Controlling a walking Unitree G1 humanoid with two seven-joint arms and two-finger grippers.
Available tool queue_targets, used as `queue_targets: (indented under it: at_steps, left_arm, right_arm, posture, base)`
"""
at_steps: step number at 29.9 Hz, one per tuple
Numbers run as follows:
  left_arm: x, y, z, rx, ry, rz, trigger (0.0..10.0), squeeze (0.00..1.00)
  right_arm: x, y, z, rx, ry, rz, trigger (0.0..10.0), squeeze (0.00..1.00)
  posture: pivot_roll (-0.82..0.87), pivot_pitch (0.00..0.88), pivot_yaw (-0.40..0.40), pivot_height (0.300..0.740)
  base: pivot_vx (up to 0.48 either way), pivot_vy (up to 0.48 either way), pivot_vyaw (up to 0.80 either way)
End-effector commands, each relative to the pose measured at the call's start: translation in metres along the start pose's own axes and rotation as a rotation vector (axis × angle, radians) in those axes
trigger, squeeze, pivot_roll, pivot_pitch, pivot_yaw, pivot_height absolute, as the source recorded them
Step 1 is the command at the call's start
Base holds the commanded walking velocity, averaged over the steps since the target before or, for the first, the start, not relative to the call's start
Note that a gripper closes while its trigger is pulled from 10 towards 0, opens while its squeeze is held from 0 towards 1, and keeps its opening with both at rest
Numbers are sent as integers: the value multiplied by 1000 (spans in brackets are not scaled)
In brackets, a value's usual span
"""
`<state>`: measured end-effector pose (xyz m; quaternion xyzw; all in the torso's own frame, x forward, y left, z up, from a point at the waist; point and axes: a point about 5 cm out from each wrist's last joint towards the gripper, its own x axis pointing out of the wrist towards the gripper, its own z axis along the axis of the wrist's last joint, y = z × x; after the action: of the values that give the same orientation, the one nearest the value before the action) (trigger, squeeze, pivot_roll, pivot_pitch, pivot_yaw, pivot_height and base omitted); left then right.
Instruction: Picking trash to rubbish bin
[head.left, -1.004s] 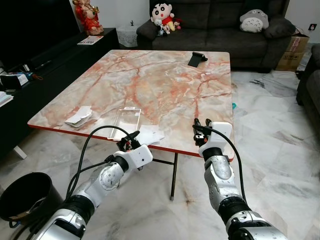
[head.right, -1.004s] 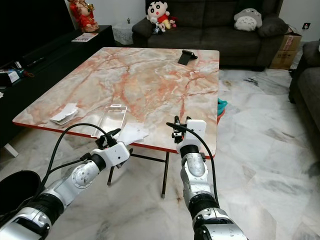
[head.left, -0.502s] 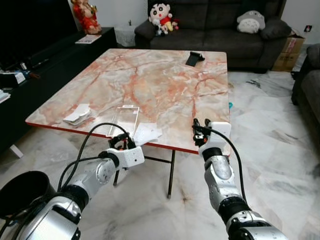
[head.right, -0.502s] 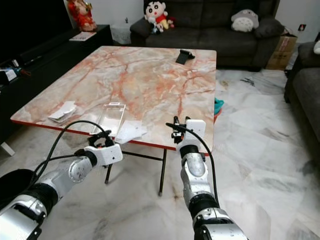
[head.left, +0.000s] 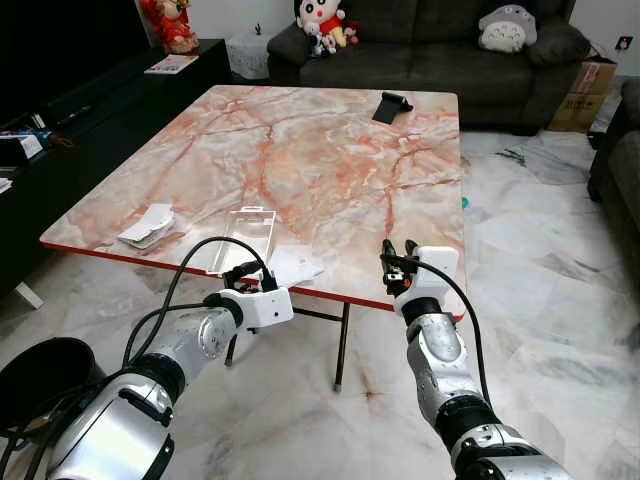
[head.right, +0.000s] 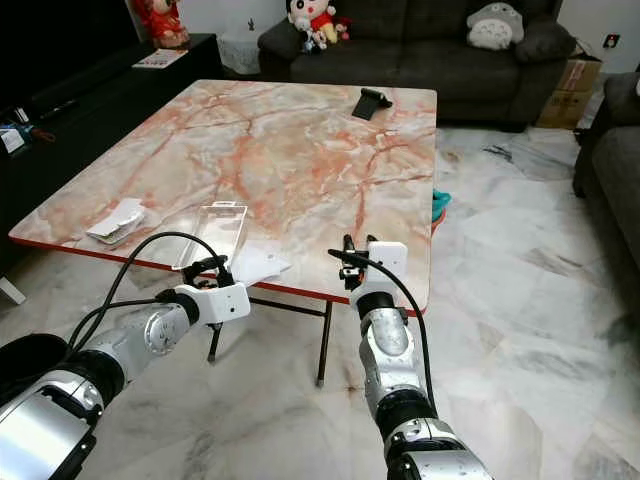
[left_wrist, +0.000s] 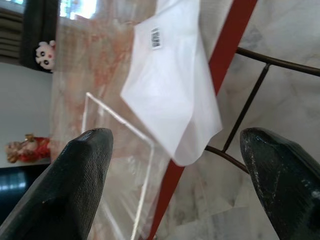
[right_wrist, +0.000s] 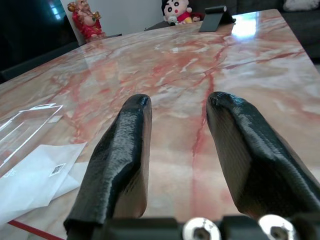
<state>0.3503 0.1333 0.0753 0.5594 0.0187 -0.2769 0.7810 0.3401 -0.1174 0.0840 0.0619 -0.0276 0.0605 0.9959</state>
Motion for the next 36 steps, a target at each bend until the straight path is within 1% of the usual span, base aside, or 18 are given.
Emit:
queue_targets:
  at_steps: [1,4,7,10,19,24,33,34,36]
  left_arm:
    - [1,4,1,39,-4,-14,10000,0]
    - [2,7,1,43,-1,-13,10000,0]
    - [4,7,2,49,3,-15,10000,0]
    - [5,8,5,55,-4,-15,10000,0]
    - [11,9,15,75,-17,-26,10000,0]
    - [14,11,17,103,7,-11,10000,0]
    - [16,15,18,121,37,-11,10000,0]
    - [16,15,17,121,44,-10,10000,0]
    - [16,16,16,120,51,-10,10000,0]
  right_arm:
    - [2,7,0,-5,9,27,10000,0]
    - [4,10,4,-3,-6,34,10000,0]
    - [5,10,7,18,-25,24,10000,0]
    - [5,10,9,14,-38,27,10000,0]
    - [2,3,8,1,-41,9,10000,0]
    - [-2,-1,6,-4,-35,-3,10000,0]
    - [-5,-5,5,-6,-38,-16,10000,0]
    - [-7,-6,5,-6,-40,-20,10000,0]
    - [-8,-7,4,-6,-41,-22,10000,0]
  posture:
    - [200,0,73,740]
    - [193,0,71,740]
    - [182,0,72,740]
    - [171,0,76,740]
    - [151,0,69,740]
    - [149,0,68,740]
    - [138,0,68,740]
    - [141,22,66,740]
    - [141,30,65,740]
  base:
    - [0,0,0]
    - [0,0,0]
    - [0,0,0]
    - [0,0,0]
    - [0,0,0]
    - [0,0,0]
    - [0,0,0]
    - [0,0,0]
    - [0,0,0]
